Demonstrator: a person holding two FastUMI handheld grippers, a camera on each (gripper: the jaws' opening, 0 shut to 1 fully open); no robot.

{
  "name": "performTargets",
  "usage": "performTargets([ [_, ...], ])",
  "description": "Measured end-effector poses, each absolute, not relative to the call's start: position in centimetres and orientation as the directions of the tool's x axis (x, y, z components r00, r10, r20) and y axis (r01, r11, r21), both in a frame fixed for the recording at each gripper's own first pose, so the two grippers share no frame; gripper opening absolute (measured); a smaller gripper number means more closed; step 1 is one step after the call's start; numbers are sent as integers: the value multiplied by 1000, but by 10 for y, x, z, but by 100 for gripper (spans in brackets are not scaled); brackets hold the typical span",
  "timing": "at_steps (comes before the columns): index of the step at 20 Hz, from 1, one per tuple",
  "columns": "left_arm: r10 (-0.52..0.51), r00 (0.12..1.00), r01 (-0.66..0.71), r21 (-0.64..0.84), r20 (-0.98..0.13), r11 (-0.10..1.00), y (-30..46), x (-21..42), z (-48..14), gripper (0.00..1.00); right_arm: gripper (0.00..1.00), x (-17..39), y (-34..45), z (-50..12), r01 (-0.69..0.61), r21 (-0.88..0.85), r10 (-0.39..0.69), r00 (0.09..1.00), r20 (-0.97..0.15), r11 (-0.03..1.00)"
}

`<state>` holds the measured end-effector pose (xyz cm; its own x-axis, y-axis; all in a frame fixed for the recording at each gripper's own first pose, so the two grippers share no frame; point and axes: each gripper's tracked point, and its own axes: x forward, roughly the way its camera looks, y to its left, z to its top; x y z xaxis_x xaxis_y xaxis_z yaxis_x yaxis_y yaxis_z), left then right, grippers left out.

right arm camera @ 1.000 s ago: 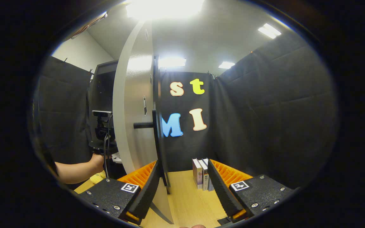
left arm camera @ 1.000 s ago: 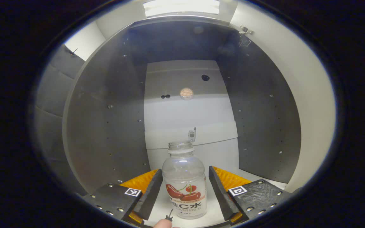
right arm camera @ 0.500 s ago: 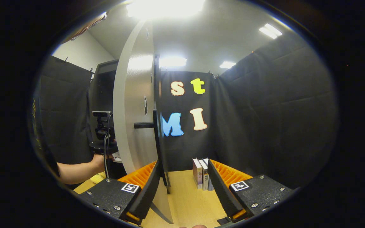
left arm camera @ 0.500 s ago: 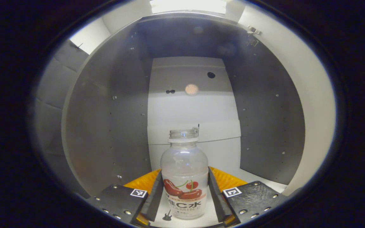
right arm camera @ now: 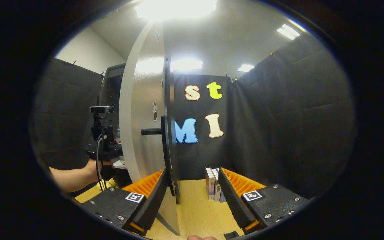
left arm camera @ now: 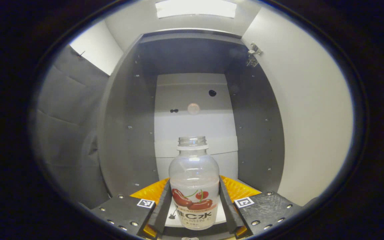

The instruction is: Open the cabinet door with the right hand, grasp the bottle in the cabinet with the left hand and place it on the coaster, then close the cabinet door with the right hand.

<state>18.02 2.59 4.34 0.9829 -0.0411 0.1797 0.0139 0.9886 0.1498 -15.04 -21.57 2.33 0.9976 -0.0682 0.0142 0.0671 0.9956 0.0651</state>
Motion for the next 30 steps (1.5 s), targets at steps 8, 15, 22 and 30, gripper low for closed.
performTargets([
  [8, 100, 976, -123, 110, 195, 986, 61, 61, 34, 69, 93, -161, -241, 9, -29, 66, 28, 1000, 11, 997],
  [15, 236, 963, -254, 156, 127, 955, 93, -37, -28, 72, 93, -170, -248, -10, -67, 38, 66, 997, 34, 997],
  [22, 277, 949, -304, 200, 152, 931, 92, -77, -85, 74, 93, -172, -237, -80, -114, -23, 112, 989, -101, 993],
  [30, 339, 937, -350, 260, 89, 900, 110, -109, -208, 72, 94, -169, -253, -175, -44, -68, 24, 964, -265, 997],
])
